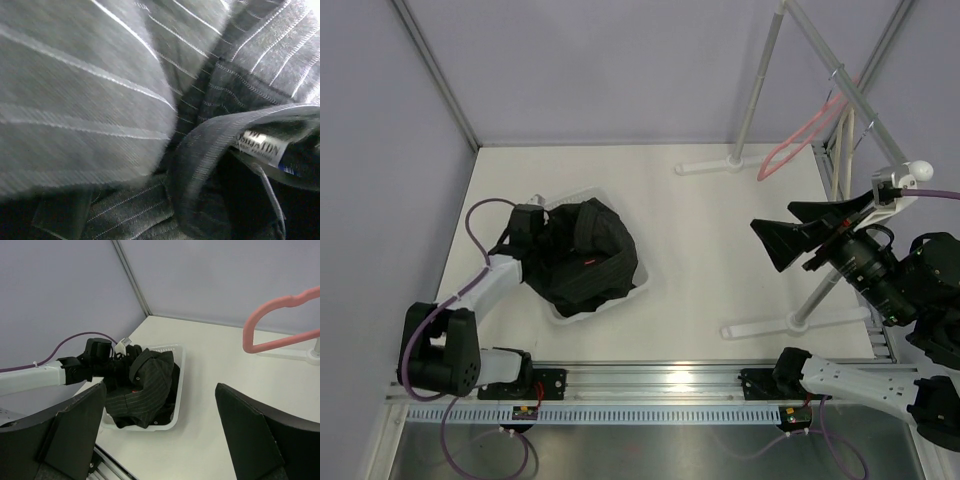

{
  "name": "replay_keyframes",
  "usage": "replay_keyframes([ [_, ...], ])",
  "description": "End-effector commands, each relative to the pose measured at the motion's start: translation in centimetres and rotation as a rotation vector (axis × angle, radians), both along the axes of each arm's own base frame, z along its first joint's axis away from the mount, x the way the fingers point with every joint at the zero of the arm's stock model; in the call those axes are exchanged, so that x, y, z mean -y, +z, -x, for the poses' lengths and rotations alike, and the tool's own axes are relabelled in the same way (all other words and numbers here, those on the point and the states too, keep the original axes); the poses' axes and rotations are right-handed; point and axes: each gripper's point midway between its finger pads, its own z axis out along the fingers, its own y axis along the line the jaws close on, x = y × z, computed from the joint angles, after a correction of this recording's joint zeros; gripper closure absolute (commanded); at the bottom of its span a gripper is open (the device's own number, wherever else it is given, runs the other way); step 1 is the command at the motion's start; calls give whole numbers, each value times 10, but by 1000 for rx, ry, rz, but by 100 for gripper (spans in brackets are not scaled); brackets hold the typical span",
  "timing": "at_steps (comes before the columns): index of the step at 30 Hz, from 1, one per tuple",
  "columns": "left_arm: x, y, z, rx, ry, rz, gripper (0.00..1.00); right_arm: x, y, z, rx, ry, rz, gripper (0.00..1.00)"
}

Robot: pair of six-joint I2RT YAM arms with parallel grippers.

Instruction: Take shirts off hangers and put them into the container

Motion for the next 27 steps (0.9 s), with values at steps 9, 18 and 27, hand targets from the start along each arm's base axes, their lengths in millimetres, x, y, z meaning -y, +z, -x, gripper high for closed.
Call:
replay_keyframes([
  [9,-19,118,37,243,142,17,1,-27,-24,9,-42,130,86,0],
  [18,-25,158,83,424,147,84,1,-57,-116,-15,-248,81,267,1],
  [27,-8,213,107,664,-63,76,1,-89,-216,-21,-434,88,279,1],
])
